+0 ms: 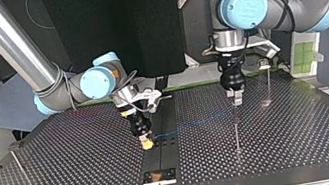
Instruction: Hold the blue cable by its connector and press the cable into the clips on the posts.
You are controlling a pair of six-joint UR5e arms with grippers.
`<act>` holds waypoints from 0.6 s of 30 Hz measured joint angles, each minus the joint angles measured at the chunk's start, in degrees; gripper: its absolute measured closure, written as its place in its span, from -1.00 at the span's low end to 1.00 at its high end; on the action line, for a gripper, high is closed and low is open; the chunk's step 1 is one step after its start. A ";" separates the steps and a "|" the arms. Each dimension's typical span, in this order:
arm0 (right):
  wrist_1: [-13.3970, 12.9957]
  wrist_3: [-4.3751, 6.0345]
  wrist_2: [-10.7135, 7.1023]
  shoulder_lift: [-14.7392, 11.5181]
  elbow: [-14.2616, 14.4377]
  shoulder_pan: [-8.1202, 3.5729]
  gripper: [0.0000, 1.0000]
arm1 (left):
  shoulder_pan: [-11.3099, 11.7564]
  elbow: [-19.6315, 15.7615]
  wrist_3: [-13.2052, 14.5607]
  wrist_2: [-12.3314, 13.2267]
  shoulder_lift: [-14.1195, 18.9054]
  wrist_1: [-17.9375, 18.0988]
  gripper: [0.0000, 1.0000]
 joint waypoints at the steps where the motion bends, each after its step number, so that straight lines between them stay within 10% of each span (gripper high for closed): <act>1: -0.01 0.02 0.01 0.00 0.00 0.00 1.00 | -0.07 0.00 0.48 -0.36 -0.01 -0.08 -1.00; 18: -0.37 -0.34 -0.49 0.09 0.00 0.86 1.00 | -2.41 0.01 1.07 -1.00 -1.55 -0.52 -1.00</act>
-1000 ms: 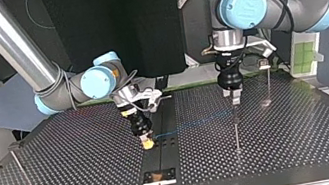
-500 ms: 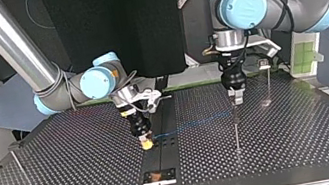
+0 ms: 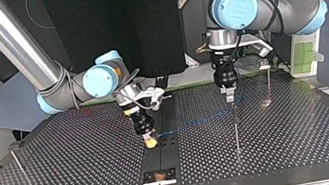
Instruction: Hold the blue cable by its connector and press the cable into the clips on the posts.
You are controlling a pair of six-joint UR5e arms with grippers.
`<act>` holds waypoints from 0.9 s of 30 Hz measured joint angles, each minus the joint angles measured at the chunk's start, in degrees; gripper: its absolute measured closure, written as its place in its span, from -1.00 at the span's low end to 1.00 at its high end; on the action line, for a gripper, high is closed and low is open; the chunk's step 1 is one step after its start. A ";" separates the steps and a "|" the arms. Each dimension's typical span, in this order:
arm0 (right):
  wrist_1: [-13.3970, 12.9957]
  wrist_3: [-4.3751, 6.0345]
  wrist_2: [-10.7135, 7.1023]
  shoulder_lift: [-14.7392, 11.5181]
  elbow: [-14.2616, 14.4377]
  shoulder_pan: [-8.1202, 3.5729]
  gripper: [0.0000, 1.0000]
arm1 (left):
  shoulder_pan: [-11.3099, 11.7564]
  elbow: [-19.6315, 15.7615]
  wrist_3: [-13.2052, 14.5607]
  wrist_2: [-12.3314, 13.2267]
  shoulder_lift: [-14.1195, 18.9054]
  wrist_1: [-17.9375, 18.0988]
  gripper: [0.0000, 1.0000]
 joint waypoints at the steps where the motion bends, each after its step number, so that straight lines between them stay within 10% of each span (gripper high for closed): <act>1: -0.01 -0.04 -0.02 0.00 0.00 0.05 1.00 | -0.17 0.00 -0.10 -0.02 -0.16 0.14 -1.00; 27: -0.02 -0.03 -0.08 0.12 0.00 0.41 1.00 | -3.82 7.21 -1.23 -3.83 -5.24 -1.04 -1.00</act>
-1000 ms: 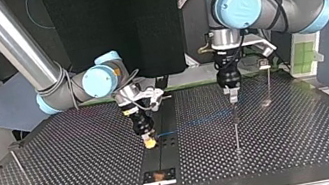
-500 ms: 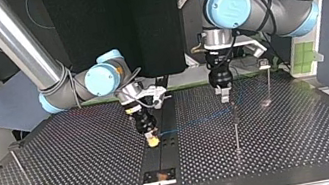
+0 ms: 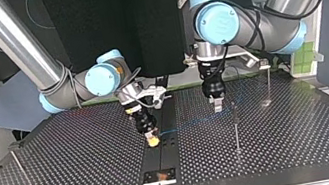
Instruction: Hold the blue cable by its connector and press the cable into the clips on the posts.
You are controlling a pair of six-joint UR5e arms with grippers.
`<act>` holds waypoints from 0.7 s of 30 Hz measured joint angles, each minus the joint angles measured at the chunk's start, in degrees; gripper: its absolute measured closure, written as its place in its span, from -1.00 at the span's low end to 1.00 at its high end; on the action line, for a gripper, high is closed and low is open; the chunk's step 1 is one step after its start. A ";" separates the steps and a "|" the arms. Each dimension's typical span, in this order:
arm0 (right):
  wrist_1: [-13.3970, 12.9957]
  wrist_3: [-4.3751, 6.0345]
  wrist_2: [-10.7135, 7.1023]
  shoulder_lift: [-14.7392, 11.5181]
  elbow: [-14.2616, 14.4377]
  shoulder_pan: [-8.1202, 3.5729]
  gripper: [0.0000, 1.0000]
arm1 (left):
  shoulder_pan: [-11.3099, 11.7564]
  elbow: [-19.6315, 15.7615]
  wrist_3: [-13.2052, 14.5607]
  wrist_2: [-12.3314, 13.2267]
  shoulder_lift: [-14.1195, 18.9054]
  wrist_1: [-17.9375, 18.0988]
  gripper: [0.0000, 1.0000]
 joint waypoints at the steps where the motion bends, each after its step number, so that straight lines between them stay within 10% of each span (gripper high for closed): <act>1: 0.00 0.00 0.00 0.02 0.00 0.01 1.00 | -0.02 0.53 0.01 -0.15 -0.12 -0.07 -1.00; 21: 0.00 0.07 0.00 0.11 0.00 -0.30 1.00 | -0.29 7.44 0.56 -0.74 -4.74 -2.40 -1.00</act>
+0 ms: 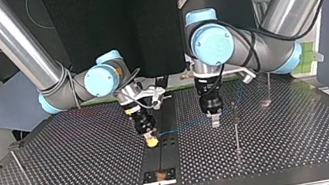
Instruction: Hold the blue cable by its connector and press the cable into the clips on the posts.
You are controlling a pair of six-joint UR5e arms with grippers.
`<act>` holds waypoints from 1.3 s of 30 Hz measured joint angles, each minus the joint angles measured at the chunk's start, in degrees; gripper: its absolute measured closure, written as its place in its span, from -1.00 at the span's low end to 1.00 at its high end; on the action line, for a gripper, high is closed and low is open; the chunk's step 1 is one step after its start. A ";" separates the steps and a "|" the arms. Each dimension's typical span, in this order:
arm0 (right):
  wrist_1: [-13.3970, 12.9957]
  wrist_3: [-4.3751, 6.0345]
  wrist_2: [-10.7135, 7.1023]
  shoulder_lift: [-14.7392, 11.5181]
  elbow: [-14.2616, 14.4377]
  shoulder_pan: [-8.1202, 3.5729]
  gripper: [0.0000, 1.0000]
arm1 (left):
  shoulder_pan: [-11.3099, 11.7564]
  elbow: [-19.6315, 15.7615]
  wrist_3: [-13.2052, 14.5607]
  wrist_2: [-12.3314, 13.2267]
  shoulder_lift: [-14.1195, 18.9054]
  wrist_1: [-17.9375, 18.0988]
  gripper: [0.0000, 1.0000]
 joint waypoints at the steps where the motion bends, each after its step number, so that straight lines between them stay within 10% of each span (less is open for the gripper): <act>1: 0.00 0.00 0.00 0.01 0.00 0.03 1.00 | 0.05 0.00 0.02 0.03 -0.13 0.02 -1.00; 24: 0.18 -0.07 -0.08 0.03 0.00 0.39 1.00 | 0.42 1.87 3.66 -3.38 -3.00 1.40 -0.93; 34: 0.18 -0.07 -0.07 0.05 0.00 0.38 1.00 | -0.40 1.87 5.69 -6.39 -2.97 4.42 1.00; 39: 0.18 -0.07 -0.04 0.08 0.00 0.36 1.00 | -0.67 1.86 5.92 -6.45 -2.97 5.59 1.00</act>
